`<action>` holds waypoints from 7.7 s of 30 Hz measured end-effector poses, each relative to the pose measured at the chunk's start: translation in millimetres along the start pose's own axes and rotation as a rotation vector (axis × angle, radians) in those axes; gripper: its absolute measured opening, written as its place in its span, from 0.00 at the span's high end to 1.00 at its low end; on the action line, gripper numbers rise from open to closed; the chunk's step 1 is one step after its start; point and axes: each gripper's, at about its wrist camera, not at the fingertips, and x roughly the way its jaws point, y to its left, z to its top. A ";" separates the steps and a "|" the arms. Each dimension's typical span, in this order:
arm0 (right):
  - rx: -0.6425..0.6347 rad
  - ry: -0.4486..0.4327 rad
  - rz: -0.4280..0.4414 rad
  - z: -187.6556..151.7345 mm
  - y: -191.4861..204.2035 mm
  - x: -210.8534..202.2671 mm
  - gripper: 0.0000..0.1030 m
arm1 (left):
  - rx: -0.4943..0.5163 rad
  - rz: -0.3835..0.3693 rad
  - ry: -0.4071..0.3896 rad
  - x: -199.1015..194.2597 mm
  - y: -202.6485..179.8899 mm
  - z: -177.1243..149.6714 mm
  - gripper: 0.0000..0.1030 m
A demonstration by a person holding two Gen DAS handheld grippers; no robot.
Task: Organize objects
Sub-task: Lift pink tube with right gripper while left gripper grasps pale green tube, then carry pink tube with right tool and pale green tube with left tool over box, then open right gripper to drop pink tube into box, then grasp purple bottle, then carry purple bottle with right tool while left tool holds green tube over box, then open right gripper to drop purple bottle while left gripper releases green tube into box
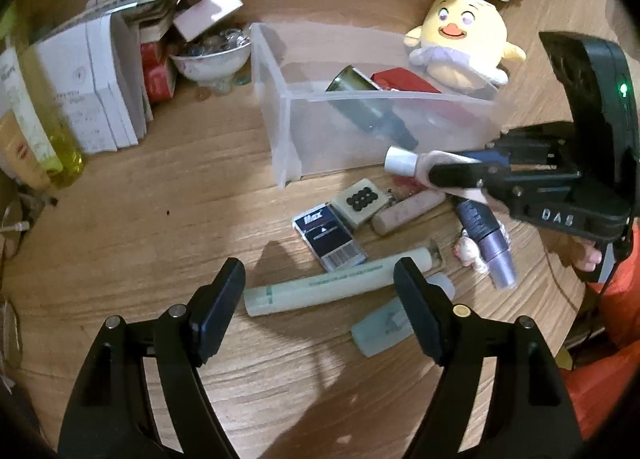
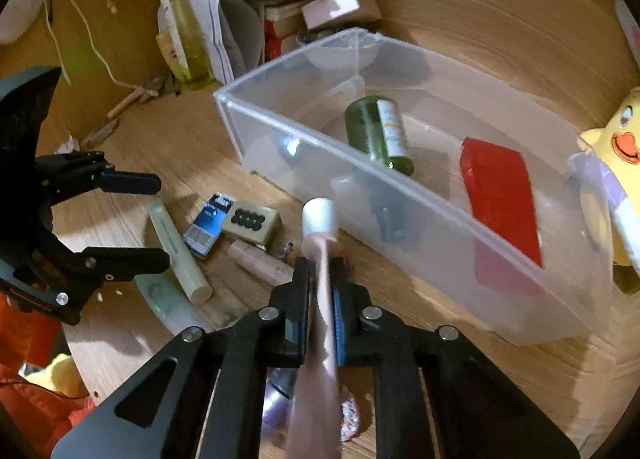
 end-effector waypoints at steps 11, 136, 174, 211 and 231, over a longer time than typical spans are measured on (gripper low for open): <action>0.009 -0.049 -0.032 -3.6 -7.0 -26.2 0.93 | 0.030 -0.020 0.051 16.2 -6.7 -3.2 0.25; 0.262 -0.090 0.037 -50.1 -18.5 -27.7 0.76 | -0.107 0.000 -0.293 -28.3 -24.4 105.1 0.86; 0.253 -0.359 -0.353 33.5 -99.3 -101.1 0.77 | -0.164 -0.001 -0.143 45.6 -6.7 131.6 0.86; 0.114 -0.087 -0.276 60.4 -67.5 17.0 0.68 | -0.079 0.090 -0.267 -11.2 -17.0 108.0 0.40; 0.127 -0.238 -0.259 45.9 -45.2 -59.4 0.19 | -0.107 0.141 -0.326 -59.2 -3.1 75.0 0.08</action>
